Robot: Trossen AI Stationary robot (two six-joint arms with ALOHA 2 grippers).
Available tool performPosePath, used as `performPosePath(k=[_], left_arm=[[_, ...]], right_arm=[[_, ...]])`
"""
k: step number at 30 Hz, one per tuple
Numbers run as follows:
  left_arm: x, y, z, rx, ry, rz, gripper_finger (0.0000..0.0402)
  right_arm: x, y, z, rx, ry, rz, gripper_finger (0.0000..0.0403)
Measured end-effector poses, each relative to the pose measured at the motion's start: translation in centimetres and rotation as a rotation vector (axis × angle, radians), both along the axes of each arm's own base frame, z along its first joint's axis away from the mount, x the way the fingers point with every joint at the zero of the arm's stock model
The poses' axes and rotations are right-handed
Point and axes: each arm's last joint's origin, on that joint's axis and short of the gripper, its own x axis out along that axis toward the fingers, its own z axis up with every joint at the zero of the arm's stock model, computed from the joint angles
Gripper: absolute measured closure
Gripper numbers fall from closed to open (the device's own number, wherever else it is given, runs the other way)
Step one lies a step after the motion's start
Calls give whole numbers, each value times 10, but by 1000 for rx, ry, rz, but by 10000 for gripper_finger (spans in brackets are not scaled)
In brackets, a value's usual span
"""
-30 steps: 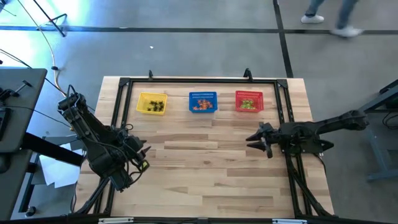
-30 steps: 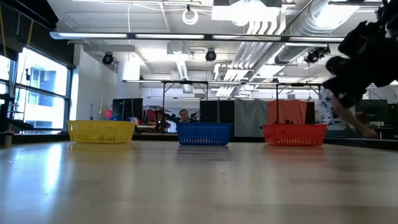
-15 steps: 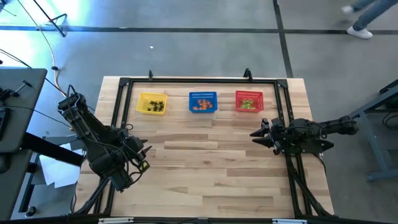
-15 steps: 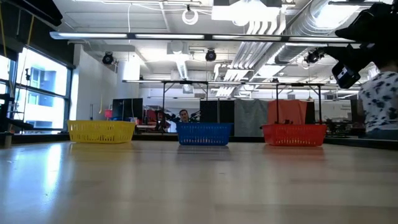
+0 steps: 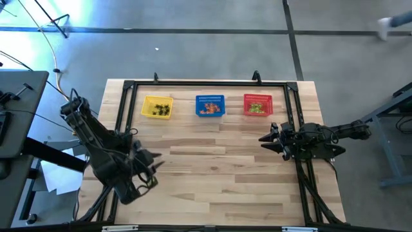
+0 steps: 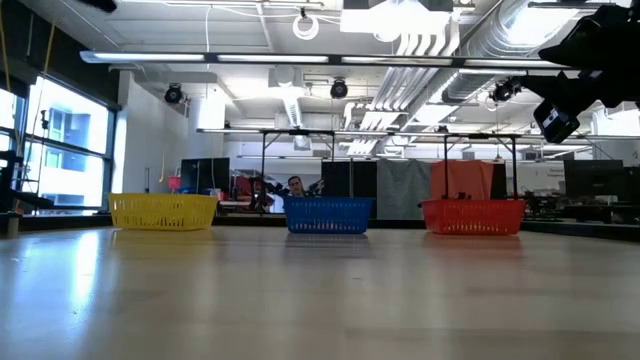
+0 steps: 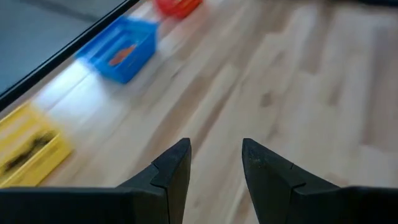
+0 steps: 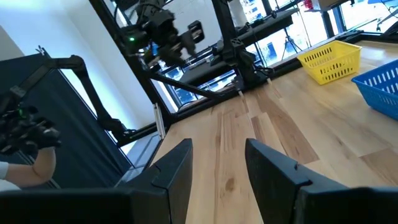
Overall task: Sort Halloween decoration
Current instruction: Return to Home Position
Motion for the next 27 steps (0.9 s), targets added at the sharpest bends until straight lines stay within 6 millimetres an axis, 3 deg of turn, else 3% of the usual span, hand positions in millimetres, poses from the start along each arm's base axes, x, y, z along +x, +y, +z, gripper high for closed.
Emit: performPosePath(k=[10,17,21,27], left_arm=[[36,-40,-7,100,-89,-242,268],[53,-61,-34,207,61,-499,268],[48,-53,-32,176,14,-621,268],[24,-9,-33,-10,-242,-625,268]], right_arm=[[0,0,0,0,0,0,258],[0,0,0,0,0,0,258],[0,0,0,0,1,0,258],[0,0,0,0,0,0,258]])
